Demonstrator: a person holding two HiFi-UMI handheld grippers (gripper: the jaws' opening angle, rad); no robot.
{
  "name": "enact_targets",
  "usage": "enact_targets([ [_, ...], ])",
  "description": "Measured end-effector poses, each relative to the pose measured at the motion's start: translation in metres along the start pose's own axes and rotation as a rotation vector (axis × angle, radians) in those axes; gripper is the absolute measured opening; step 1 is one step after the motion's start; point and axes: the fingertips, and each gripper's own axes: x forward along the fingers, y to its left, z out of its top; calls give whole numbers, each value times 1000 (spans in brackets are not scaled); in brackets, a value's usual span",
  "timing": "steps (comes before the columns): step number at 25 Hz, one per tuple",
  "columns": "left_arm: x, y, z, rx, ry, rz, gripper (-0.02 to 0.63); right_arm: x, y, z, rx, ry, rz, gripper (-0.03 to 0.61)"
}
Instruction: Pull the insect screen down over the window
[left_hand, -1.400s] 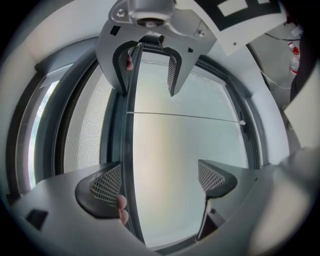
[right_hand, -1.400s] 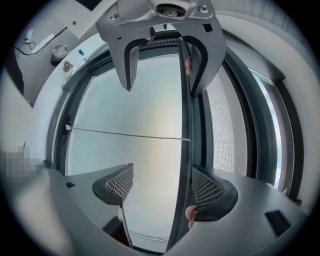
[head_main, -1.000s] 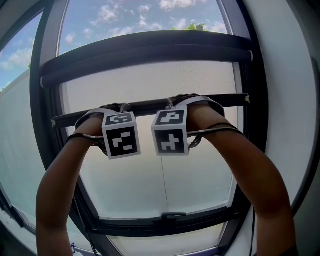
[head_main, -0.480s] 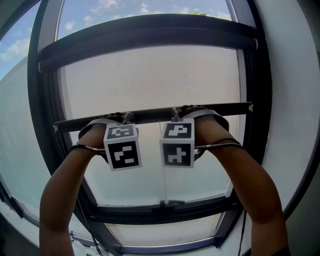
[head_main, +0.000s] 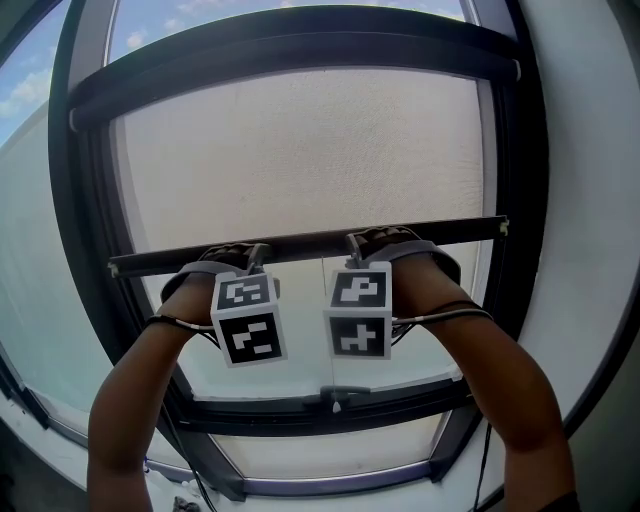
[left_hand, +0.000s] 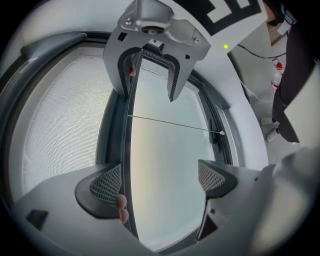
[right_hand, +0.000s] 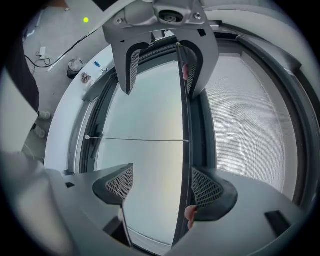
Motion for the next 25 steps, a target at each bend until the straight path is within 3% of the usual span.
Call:
enact_targets([
  [4, 7, -13, 0, 1, -4, 3, 486, 6, 15, 2, 13, -5, 4, 367],
  [11, 22, -39, -2, -11, -20, -87, 486, 18, 40, 4, 6, -16, 97, 367],
  [15, 33, -57, -1, -20, -32, -99, 485, 26, 60, 5, 19, -24, 114, 367],
  [21, 32, -59, -2, -40, -49, -111, 486, 24, 61, 8, 24, -22, 141, 367],
  [25, 50, -95, 1, -42, -51, -134, 485, 36, 100, 10, 38, -48, 171, 367],
])
